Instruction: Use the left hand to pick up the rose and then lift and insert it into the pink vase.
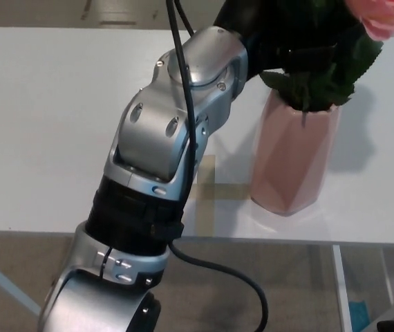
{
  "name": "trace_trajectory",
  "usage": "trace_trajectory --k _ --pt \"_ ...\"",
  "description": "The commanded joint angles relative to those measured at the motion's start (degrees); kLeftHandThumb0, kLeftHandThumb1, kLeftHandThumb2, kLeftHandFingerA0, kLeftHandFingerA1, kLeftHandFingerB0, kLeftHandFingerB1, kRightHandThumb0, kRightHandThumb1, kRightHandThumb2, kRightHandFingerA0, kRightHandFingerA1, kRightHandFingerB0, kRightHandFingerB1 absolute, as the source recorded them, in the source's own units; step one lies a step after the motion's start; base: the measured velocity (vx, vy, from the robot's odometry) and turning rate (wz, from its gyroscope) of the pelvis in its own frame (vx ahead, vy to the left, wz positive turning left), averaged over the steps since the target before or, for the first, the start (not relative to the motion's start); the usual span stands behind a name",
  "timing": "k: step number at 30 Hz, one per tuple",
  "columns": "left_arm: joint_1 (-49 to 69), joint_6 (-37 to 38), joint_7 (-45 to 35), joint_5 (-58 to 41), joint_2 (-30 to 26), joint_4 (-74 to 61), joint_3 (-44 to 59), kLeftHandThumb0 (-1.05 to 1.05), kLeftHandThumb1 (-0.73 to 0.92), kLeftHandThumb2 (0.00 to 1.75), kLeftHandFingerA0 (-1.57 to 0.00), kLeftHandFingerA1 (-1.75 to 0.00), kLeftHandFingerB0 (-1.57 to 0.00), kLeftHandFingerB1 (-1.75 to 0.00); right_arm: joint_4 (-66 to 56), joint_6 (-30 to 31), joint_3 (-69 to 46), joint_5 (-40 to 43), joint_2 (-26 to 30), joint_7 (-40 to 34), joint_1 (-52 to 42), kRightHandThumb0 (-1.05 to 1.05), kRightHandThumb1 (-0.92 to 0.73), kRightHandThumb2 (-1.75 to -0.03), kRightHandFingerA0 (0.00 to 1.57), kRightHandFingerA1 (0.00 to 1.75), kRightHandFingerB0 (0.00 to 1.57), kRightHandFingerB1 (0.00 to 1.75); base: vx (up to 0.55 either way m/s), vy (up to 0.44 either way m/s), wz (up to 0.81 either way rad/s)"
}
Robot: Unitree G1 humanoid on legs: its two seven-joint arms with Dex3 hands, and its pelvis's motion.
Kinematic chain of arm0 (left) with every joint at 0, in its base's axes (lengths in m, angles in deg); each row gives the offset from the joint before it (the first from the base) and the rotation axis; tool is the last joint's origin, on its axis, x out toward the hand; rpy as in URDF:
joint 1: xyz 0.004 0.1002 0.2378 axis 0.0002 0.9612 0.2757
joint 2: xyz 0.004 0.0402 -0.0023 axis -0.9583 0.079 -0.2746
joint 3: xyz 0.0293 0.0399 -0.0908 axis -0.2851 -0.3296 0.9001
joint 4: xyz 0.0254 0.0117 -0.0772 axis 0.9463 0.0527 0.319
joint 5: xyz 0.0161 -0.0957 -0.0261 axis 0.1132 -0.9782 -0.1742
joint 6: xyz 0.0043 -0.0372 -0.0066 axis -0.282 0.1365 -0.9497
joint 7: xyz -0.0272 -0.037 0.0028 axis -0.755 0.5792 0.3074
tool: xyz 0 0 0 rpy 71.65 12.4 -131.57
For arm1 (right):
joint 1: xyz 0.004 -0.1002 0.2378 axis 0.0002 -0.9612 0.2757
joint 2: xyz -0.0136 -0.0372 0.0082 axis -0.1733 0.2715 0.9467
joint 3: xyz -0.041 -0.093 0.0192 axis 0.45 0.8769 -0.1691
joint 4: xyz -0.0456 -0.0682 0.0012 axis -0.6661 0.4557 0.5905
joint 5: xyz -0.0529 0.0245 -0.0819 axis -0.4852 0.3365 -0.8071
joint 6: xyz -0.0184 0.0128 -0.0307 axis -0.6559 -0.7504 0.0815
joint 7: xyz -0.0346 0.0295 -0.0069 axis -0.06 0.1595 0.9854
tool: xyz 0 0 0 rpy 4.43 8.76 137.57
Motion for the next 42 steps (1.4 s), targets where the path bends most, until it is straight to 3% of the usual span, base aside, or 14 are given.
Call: trace_trajectory --k 1,3,4,5,6,7,10,11,14,17,26,27,33,42 --pt "1.30 1.80 -2.50 0.73 -1.59 -0.58 -1.59 -0.19 0.83 0.66 -1.00 -1.32 -0.87 -0.68 0.22 0.78 0.30 0.01 0.23 -0.09 -0.25 -0.27 -0.56 -0.56 0.68 0.49 0.63 0.45 0.00 0.000 0.00" --pt "1.32 1.86 -2.51 0.66 -1.69 -0.58 -1.67 -0.19 0.83 0.66 -1.00 -1.32 -0.87 -0.68 0.22 0.78 0.32 0.03 0.23 -0.10 -0.25 -0.27 -0.56 -0.56 0.68 0.49 0.63 0.45 0.00 0.000 0.00" --pt "0.44 -0.69 -10.62 -2.40 -5.22 0.88 -2.60 -0.29 0.77 0.63 -0.59 -0.41 -0.34 -0.32 0.18 0.76 0.35 0.05 0.25 0.08 -0.28 -0.31 -0.40 -0.81 0.62 0.64 0.51 0.58 0.00 0.000 0.00" --pt "0.06 -1.77 -14.09 -3.71 -6.74 1.51 -3.01 -0.29 0.77 0.63 -0.59 -0.41 -0.34 -0.32 0.16 0.74 0.36 0.06 0.26 0.16 -0.29 -0.31 -0.40 -0.81 0.62 0.64 0.51 0.58 0.00 0.000 0.00" --pt "-0.44 -2.96 -16.36 -4.78 -7.75 2.21 -3.28 -0.41 0.68 0.73 -0.22 -0.38 -0.18 -0.34 0.04 0.55 0.41 0.03 0.25 0.11 -0.40 -0.31 -0.40 -0.81 0.62 0.64 0.51 0.58 0.00 0.000 0.00" --pt "-0.74 -3.66 -17.13 -4.79 -8.42 2.25 -3.84 -0.42 0.69 0.60 -0.06 -0.28 -0.09 -0.26 0.03 0.40 0.38 0.06 0.25 0.11 -0.45 -0.30 -0.40 -0.81 0.62 0.64 0.51 0.58 0.00 0.000 0.00" --pt "-1.23 -4.48 -18.17 -4.84 -9.50 2.31 -4.78 -0.42 0.69 0.60 -0.06 -0.28 -0.09 -0.26 0.02 0.22 0.34 0.11 0.25 0.12 -0.51 -0.30 -0.40 -0.81 0.62 0.64 0.51 0.58 0.00 0.000 0.00" --pt "-2.88 -2.88 -23.19 -2.04 -13.92 3.02 -9.63 -0.83 0.45 0.59 0.00 0.00 0.00 -0.03 0.19 0.56 0.24 0.21 0.33 0.22 -0.12 -0.27 -0.56 -0.56 0.67 0.49 0.63 0.45 0.00 0.000 0.00" --pt "-3.38 -0.75 -24.93 -1.41 -15.73 3.01 -11.15 -0.92 0.44 0.66 0.00 0.00 0.00 -0.02 0.07 0.74 0.29 0.19 0.29 0.19 0.28 -0.28 -0.56 -0.56 0.68 0.49 0.63 0.45 0.00 0.000 0.00" --pt "-3.79 -0.49 -25.23 -1.62 -16.46 2.54 -11.74 -0.89 0.49 0.58 0.00 0.00 0.00 -0.04 0.02 0.68 0.51 -0.06 0.36 -0.07 0.26 -0.27 -0.56 -0.55 0.68 0.49 0.63 0.45 0.00 0.000 0.00" --pt "-3.60 -0.15 -26.93 -2.10 -17.78 2.04 -12.21 -0.87 0.49 0.58 0.00 0.00 0.00 -0.04 0.02 0.58 0.62 -0.05 0.34 -0.24 0.04 -0.28 -0.56 -0.56 0.68 0.49 0.63 0.45 0.00 0.000 0.00" --pt "-4.09 0.04 -28.31 -2.04 -18.68 2.43 -12.30 -0.76 0.43 0.83 0.00 0.00 0.00 -0.01 -0.06 0.59 0.44 0.19 0.37 0.10 0.19 -0.26 -0.56 -0.56 0.67 0.49 0.63 0.45 0.00 0.000 0.00" --pt "-4.68 0.78 -30.40 -1.47 -19.62 3.33 -12.24 -0.76 0.43 0.83 0.00 0.00 0.00 -0.01 -0.03 0.75 0.44 0.20 0.37 0.11 0.37 -0.26 -0.56 -0.56 0.67 0.49 0.63 0.45 0.00 0.000 0.00" --pt "-6.40 2.83 -35.78 0.86 -25.29 4.48 -13.82 -0.77 0.43 0.83 0.00 0.00 0.00 -0.01 0.05 0.79 0.26 0.37 0.58 0.55 0.53 -0.28 -0.56 -0.56 0.67 0.49 0.62 0.45 0.00 0.000 0.00"
